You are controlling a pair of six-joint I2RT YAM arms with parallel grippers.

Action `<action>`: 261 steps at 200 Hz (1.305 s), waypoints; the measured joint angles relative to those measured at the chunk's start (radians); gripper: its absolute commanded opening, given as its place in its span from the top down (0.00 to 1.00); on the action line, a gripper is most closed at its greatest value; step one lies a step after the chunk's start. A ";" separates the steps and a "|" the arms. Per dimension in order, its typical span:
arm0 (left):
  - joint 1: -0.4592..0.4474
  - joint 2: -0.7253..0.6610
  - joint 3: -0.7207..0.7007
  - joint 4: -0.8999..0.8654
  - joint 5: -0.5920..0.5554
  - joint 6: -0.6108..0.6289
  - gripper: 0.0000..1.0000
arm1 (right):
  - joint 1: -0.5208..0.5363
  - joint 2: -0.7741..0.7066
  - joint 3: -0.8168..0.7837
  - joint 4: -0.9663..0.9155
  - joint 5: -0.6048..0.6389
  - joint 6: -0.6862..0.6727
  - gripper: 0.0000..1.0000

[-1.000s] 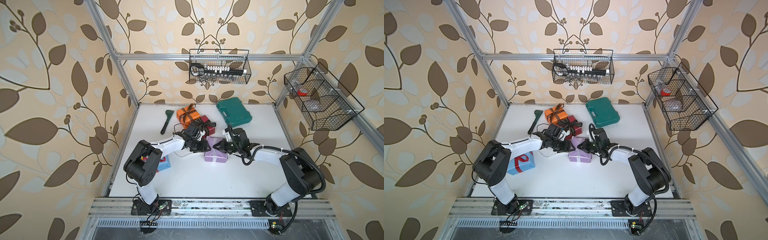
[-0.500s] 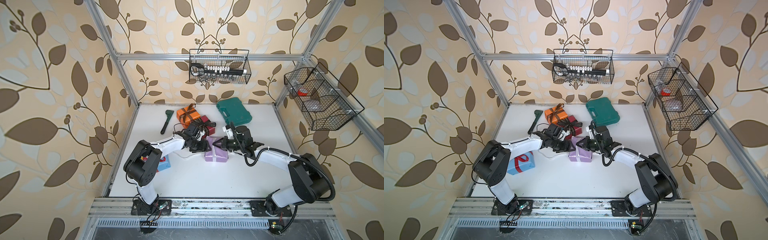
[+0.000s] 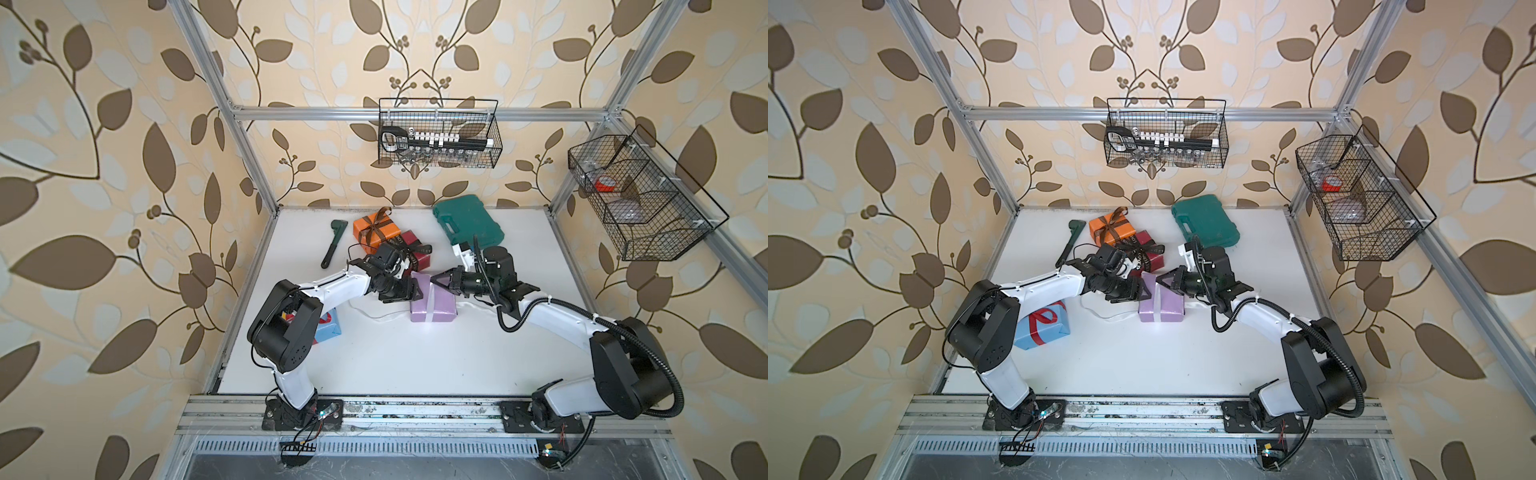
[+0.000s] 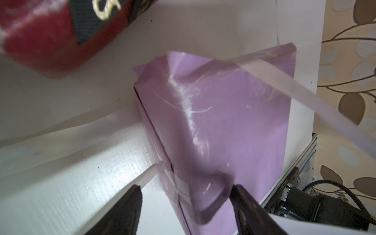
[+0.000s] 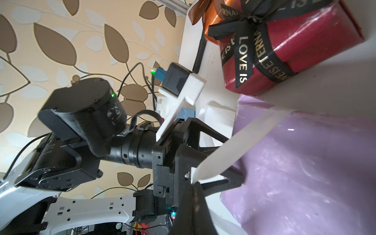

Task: Untie the ribbon bows on the gift boxes
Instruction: Pull the ribbon from the gift box.

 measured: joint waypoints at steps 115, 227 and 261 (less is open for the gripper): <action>0.000 0.102 0.135 -0.018 0.005 0.000 0.18 | -0.090 0.016 -0.009 -0.040 -0.031 -0.040 1.00; -0.013 0.140 0.153 -0.048 -0.011 0.007 0.18 | -0.133 -0.020 0.033 -0.072 -0.122 -0.020 1.00; -0.013 0.140 0.156 -0.057 -0.015 0.008 0.18 | -0.147 -0.063 0.104 -0.080 -0.133 -0.025 1.00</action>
